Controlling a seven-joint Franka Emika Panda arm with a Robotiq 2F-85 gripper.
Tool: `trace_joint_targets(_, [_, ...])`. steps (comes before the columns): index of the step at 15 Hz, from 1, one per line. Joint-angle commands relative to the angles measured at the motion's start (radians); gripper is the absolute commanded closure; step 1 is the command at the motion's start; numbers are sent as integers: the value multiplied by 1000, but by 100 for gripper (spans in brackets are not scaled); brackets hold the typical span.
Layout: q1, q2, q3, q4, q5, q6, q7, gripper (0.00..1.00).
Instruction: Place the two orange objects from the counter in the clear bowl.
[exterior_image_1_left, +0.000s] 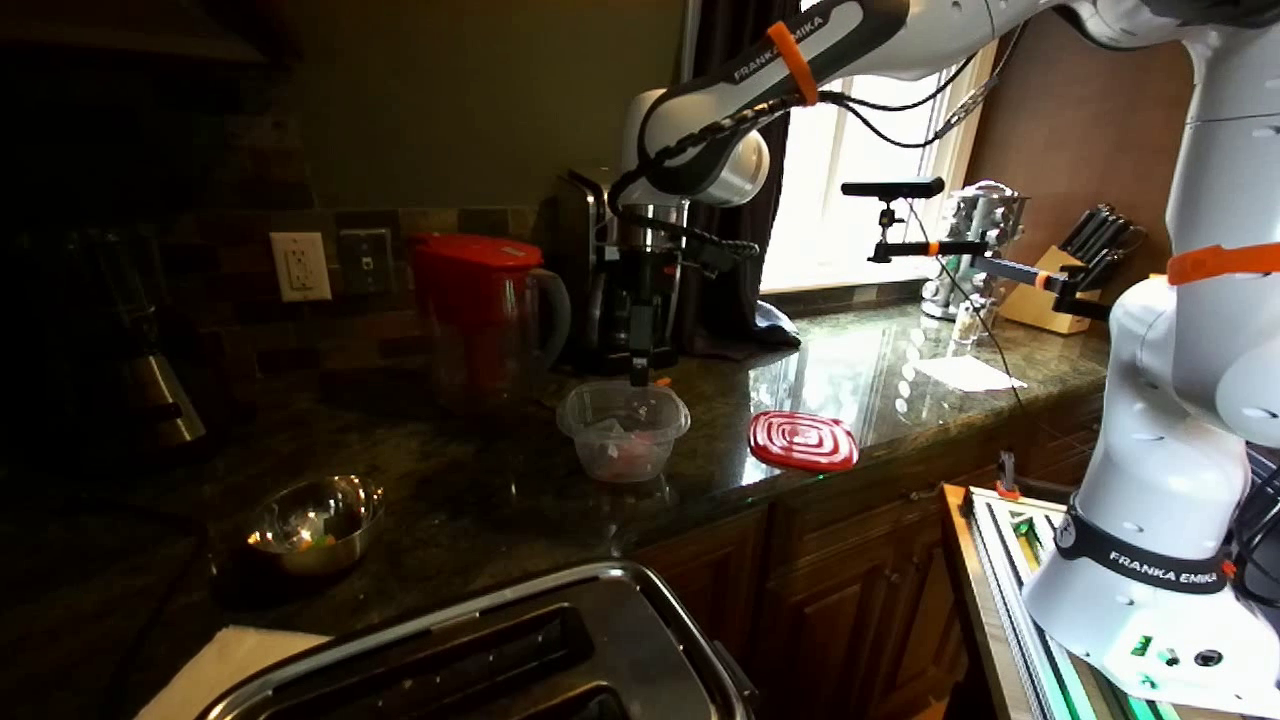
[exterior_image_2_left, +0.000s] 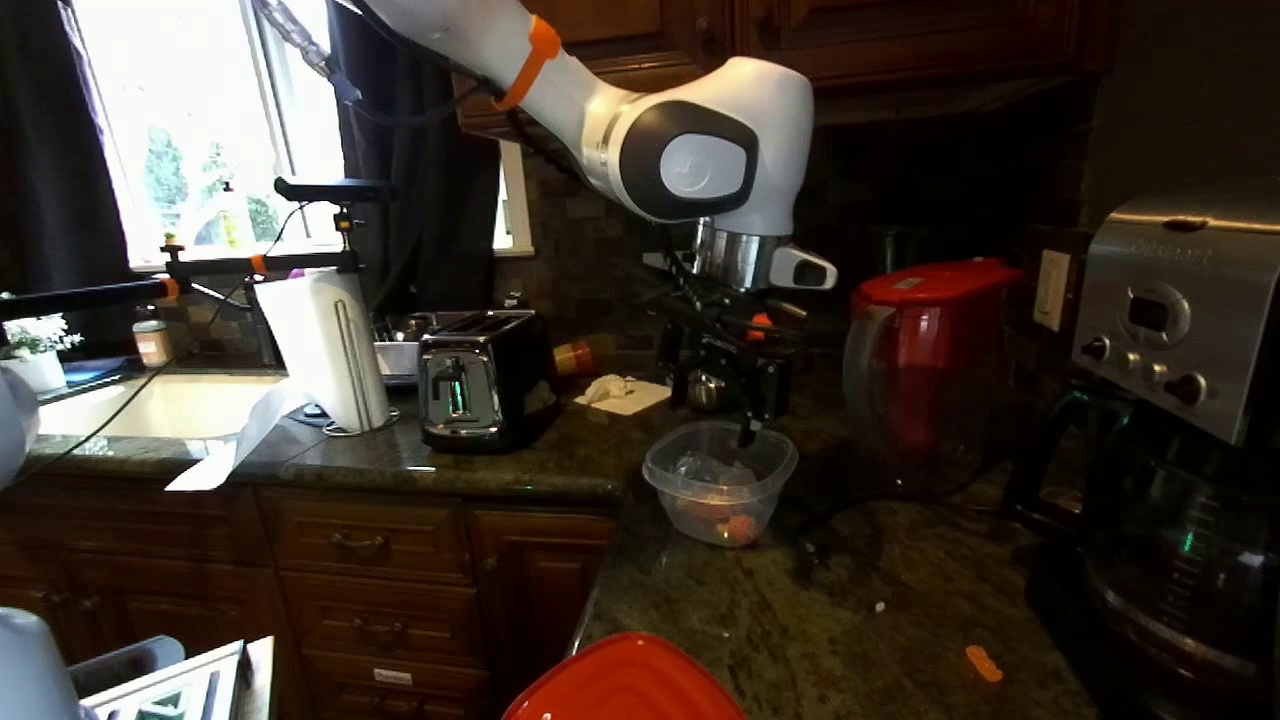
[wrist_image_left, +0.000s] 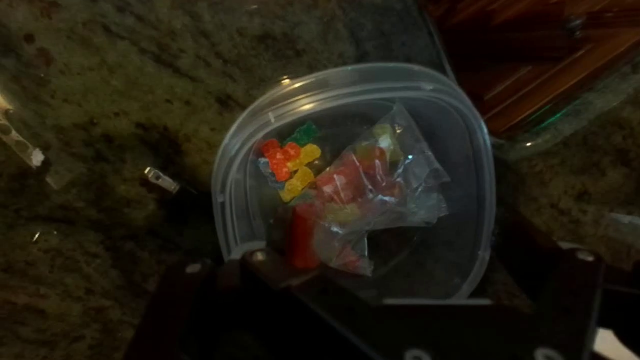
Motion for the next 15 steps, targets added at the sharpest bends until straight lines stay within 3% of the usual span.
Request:
trace_joint_targets(1, [-17, 74, 4, 50, 2, 26, -25, 0])
trace_joint_targets(8, [-29, 137, 12, 98, -32, 32, -20, 0])
trace_joint_targets(15, [-28, 110, 18, 98, -34, 28, -15, 0])
